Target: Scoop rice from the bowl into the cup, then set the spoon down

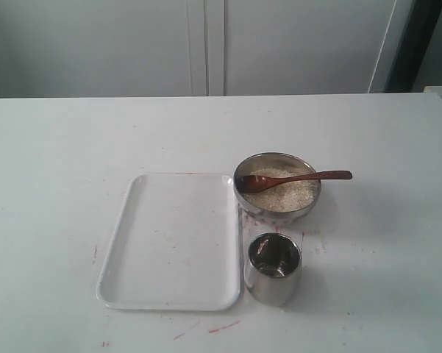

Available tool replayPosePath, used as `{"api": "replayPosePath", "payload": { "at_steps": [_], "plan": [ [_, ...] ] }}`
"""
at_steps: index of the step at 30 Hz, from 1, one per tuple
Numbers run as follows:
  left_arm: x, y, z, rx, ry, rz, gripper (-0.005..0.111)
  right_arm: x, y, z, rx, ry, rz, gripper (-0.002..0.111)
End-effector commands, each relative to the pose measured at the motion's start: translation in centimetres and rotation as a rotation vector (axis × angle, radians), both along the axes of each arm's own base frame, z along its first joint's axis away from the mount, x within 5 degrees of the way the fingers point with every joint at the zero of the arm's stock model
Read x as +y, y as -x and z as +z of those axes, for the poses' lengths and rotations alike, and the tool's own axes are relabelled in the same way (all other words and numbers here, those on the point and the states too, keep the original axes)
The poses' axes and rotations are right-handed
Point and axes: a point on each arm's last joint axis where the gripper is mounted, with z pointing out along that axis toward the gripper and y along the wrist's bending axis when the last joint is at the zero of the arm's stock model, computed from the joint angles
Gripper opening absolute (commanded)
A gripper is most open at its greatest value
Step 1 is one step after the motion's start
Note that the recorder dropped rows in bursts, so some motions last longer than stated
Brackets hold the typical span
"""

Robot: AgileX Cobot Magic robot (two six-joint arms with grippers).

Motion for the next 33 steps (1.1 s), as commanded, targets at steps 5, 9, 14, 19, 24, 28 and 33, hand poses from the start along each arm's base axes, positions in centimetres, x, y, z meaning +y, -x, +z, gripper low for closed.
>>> {"api": "replayPosePath", "payload": {
  "at_steps": [5, 9, 14, 19, 24, 28, 33],
  "plan": [
    [0.0, 0.0, 0.2, -0.006, 0.013, -0.001, 0.014, 0.4, -2.3, 6.7, 0.310, 0.315, 0.194, 0.000],
    [0.0, 0.0, 0.2, -0.006, 0.013, -0.001, 0.014, 0.6, -4.7, 9.9, 0.411, 0.363, 0.263, 0.000],
    [0.0, 0.0, 0.2, -0.006, 0.013, -0.001, 0.014, 1.1, -9.5, 13.0, 0.528, 0.407, 0.346, 0.000],
    [0.0, 0.0, 0.2, -0.006, 0.013, -0.001, 0.014, 1.7, -14.5, 13.2, 0.645, 0.439, 0.395, 0.000],
    [0.0, 0.0, 0.2, -0.006, 0.013, -0.001, 0.014, 2.1, -20.1, 11.7, 0.746, 0.505, 0.448, 0.000],
    [0.0, 0.0, 0.2, -0.006, 0.013, -0.001, 0.014, 2.6, -26.0, 8.8, 0.805, 0.620, 0.577, 0.000],
    [0.0, 0.0, 0.2, -0.006, 0.013, -0.001, 0.014, 2.7, -29.5, 5.7, 0.752, 0.853, 0.769, 0.000]
  ]
}}
